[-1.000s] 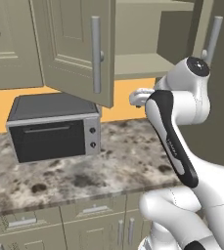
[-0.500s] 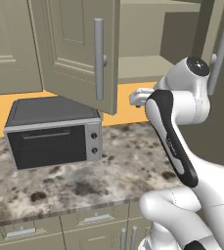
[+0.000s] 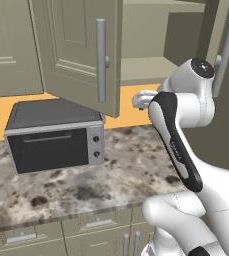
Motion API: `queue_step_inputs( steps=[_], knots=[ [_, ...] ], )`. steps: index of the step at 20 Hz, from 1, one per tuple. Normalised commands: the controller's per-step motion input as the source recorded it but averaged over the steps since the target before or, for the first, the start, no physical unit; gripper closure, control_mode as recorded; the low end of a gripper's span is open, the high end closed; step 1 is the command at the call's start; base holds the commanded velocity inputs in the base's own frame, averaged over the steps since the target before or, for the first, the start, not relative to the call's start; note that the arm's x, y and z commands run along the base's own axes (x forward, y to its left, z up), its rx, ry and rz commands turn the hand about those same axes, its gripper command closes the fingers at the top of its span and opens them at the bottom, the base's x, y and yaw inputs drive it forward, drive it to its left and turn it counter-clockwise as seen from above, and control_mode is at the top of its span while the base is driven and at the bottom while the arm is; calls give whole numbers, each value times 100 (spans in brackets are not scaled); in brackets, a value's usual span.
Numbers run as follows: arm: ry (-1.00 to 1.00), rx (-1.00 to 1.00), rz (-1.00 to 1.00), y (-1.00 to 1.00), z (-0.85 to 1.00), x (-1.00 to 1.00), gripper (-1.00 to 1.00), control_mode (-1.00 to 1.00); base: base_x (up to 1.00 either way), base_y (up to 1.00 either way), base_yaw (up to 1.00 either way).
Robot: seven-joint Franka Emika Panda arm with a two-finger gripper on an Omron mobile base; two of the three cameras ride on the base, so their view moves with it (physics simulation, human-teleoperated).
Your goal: Close all open cabinet doors.
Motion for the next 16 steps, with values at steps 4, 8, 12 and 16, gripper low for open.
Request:
queue_step_inputs(
  steps=[4,8,12,16],
  knots=[
    [0,0,0,0,0,0,-100,100,0,0,0],
    [0,0,0,0,0,0,-100,-100,0,0,0],
    [0,0,0,0,0,0,-100,-100,0,0,0],
    [0,0,0,0,0,0,-100,-100,0,0,0]
  ],
)
